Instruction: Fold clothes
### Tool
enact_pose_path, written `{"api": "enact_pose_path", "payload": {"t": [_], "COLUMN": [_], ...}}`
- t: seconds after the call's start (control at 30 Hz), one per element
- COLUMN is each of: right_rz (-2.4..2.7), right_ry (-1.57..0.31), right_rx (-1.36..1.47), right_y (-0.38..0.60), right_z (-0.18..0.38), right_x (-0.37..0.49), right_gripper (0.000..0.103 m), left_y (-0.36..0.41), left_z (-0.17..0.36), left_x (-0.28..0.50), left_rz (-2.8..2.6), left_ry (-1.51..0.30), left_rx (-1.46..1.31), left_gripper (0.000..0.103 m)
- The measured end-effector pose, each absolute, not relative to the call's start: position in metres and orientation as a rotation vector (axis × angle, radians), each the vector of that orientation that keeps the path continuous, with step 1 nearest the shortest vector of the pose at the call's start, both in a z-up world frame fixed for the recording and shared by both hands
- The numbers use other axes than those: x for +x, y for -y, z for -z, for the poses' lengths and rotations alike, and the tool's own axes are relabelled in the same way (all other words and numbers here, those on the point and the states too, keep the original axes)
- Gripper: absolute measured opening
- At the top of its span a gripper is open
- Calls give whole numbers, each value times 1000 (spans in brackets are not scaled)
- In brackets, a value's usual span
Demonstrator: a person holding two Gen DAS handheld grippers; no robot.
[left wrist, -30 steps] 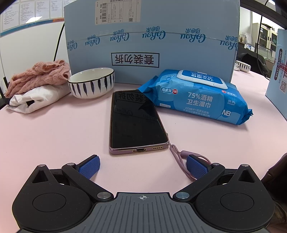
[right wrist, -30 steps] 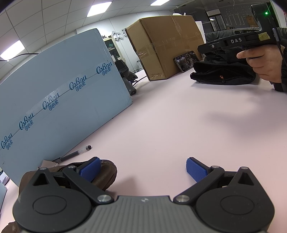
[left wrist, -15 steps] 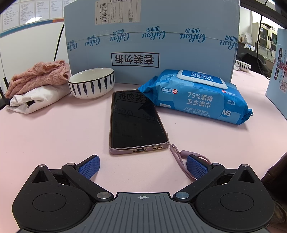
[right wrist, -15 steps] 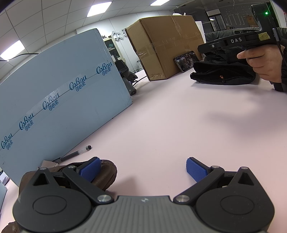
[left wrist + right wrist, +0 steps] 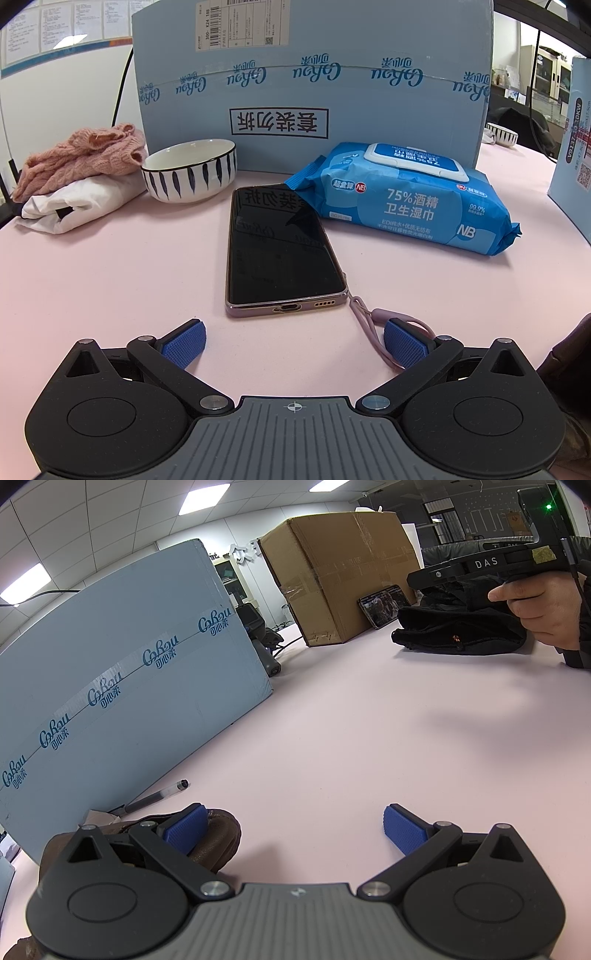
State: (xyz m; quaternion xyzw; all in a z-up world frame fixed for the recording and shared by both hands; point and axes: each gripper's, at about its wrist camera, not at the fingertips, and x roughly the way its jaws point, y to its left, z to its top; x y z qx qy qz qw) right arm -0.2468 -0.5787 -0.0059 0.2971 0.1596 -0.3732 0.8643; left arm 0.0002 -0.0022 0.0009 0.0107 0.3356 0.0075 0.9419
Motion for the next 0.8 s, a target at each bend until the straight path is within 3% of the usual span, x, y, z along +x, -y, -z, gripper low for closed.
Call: {"api": "enact_pose_path", "payload": {"t": [0.8], "right_rz": [776], "right_ry": [-321], "right_rx": [635], "right_y": [580], "right_z": [6], "right_x": [-249], "right_gripper": [103], "left_y": [-2], "left_z": [0], "left_x": [2], "left_rz": [-15], "left_ry": [-682], "left_rx": [20], "left_gripper": [103]}}
